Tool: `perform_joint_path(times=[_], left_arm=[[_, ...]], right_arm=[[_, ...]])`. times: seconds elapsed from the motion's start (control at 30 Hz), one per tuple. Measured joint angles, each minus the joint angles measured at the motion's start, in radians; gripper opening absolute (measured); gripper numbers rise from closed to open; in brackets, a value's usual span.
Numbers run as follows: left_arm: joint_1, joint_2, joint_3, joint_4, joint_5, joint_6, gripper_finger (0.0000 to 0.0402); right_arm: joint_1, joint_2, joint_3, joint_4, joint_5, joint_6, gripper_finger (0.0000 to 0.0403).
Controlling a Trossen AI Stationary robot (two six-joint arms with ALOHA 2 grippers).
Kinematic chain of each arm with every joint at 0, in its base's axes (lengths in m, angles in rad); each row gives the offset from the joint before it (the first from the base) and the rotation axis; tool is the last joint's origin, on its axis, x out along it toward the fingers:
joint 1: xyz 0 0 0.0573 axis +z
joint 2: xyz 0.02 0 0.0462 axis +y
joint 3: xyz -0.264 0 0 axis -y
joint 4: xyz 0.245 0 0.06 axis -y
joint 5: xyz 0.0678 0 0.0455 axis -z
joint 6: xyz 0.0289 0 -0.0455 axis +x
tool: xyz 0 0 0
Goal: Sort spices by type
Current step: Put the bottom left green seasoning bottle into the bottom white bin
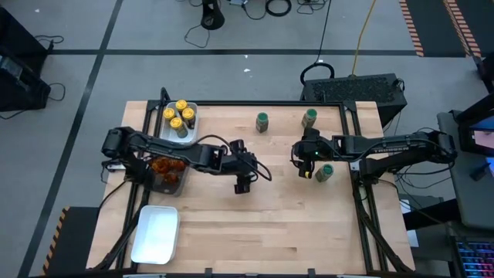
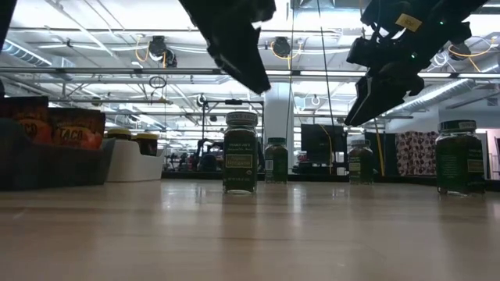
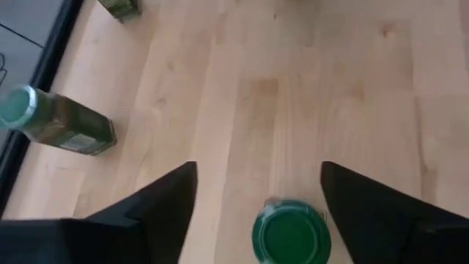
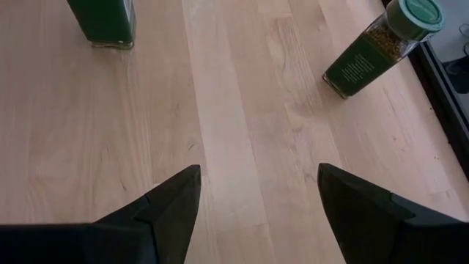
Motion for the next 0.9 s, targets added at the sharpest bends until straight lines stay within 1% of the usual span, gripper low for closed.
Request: perform_joint_path(times=[0.17,0.3,0.5,0.63,0.77,0.9], left_arm=[[0.000,0.074,0.000,0.010,-0.003,-0.019,0.0348],[0.000,0.109,-0.001,-0.012,0.080,-0.045,0.0368],[-0.005,0.125,-0.001,-0.016,0.091,-0.044,0.0370],[-0.005,0.130,-0.002,-0.077,0.090,-0.061,0.0371],[-0.005,0.129,-0.002,-0.074,0.090,-0.070,0.0370],[-0.005,0.129,-0.002,-0.074,0.090,-0.070,0.0355]], right_arm=[[0.000,0.000,0.000,-0.002,0.000,0.001,0.0258],[0.000,0.000,0.000,-0.008,0.000,0.000,0.0258],[-0.001,0.000,0.000,-0.005,0.000,-0.012,0.0258],[-0.001,0.000,0.000,-0.005,0.000,0.001,0.0258],[-0.001,0.000,0.000,-0.004,0.000,0.001,0.0258],[-0.001,0.000,0.000,0.001,0.000,0.002,0.0258]])
